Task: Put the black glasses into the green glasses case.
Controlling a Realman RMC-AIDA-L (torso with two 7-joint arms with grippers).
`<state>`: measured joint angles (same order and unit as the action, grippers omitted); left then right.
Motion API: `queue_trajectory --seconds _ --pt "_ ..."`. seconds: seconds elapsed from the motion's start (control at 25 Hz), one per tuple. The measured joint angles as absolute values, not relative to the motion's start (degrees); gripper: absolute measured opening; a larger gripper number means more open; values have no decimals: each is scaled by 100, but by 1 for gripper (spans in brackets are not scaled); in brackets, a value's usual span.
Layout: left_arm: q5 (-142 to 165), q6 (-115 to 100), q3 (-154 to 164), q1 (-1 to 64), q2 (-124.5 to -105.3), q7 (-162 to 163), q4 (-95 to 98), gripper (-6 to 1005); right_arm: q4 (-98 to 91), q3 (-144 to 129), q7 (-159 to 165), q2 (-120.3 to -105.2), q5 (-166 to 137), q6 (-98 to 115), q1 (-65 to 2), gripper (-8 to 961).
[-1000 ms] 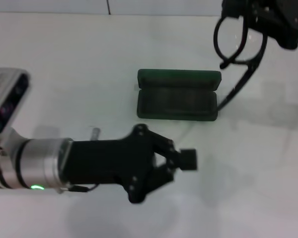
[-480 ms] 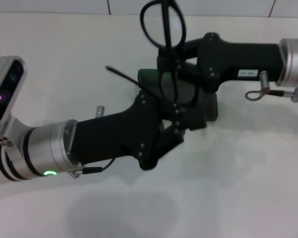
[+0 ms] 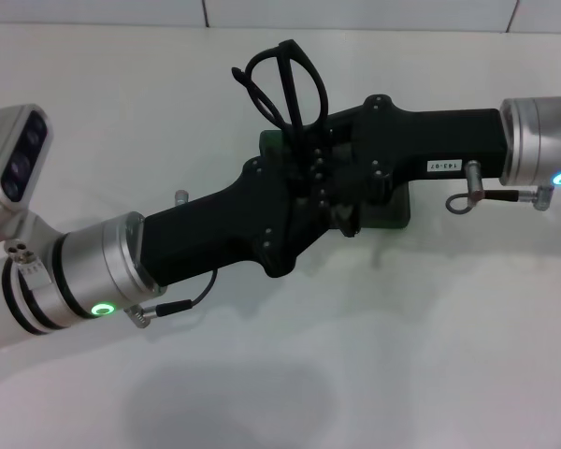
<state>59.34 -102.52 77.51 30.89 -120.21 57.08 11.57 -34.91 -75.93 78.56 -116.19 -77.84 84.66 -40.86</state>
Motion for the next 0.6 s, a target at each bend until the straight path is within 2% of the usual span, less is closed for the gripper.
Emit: queue_trajectory --seconds 0.6 --pt "5972 -10224 7769 3077 -12023 5783 1151 29 -3496 -7669 7866 -11612 -7819 8452 -4100 128"
